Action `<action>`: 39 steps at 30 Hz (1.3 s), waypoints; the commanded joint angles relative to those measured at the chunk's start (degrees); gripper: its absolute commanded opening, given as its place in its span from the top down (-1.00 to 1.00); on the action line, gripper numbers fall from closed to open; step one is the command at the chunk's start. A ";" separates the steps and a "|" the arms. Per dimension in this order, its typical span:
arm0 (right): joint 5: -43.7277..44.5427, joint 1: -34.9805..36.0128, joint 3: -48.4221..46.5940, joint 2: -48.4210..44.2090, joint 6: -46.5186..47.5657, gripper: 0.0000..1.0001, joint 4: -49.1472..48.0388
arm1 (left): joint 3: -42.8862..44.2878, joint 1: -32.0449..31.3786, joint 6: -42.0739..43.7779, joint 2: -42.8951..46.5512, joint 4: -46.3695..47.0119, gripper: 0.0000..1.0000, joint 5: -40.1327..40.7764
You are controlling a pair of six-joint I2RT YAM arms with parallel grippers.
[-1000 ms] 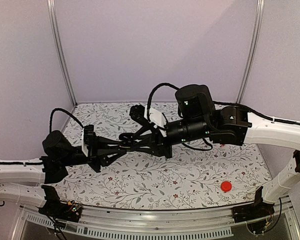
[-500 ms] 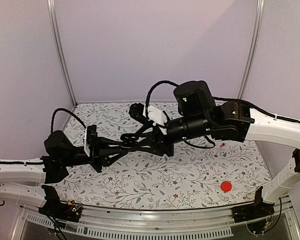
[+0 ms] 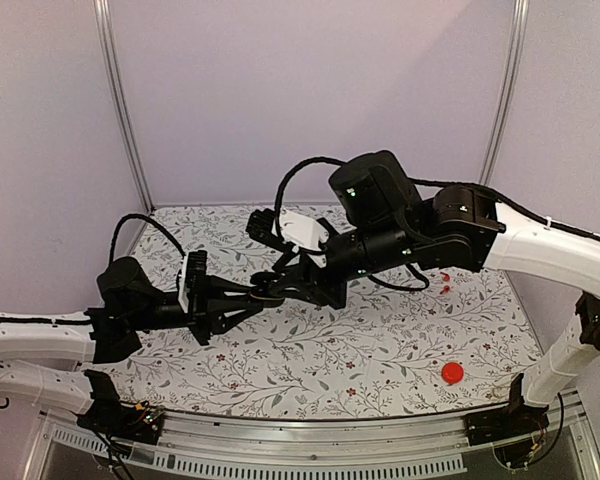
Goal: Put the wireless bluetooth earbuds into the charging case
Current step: Adjust the right earbud in the right side groove of the charging case.
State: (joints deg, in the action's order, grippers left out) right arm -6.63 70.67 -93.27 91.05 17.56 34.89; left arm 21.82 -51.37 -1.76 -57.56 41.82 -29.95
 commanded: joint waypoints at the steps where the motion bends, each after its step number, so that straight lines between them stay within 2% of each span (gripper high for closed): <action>1: 4.00 2.36 -1.78 1.12 1.39 0.31 5.07 | 1.63 -0.71 0.38 -0.47 -0.60 0.76 0.42; 9: 6.26 3.15 -2.72 -0.15 1.85 0.34 6.04 | 1.81 -0.73 0.19 -0.71 -0.78 0.76 0.69; 23: 15.19 6.55 -6.96 2.87 3.08 0.54 6.40 | 1.82 -0.76 0.18 -0.61 -1.22 0.76 1.31; 39: 20.19 7.99 -7.40 5.36 3.88 0.56 6.00 | 1.82 -0.88 0.09 -0.22 -1.31 0.76 1.41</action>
State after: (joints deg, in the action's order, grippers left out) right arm 10.98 78.08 -99.50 95.35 20.93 41.15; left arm 22.31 -51.37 -1.74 -58.15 40.56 -28.99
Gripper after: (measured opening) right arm 0.223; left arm 0.195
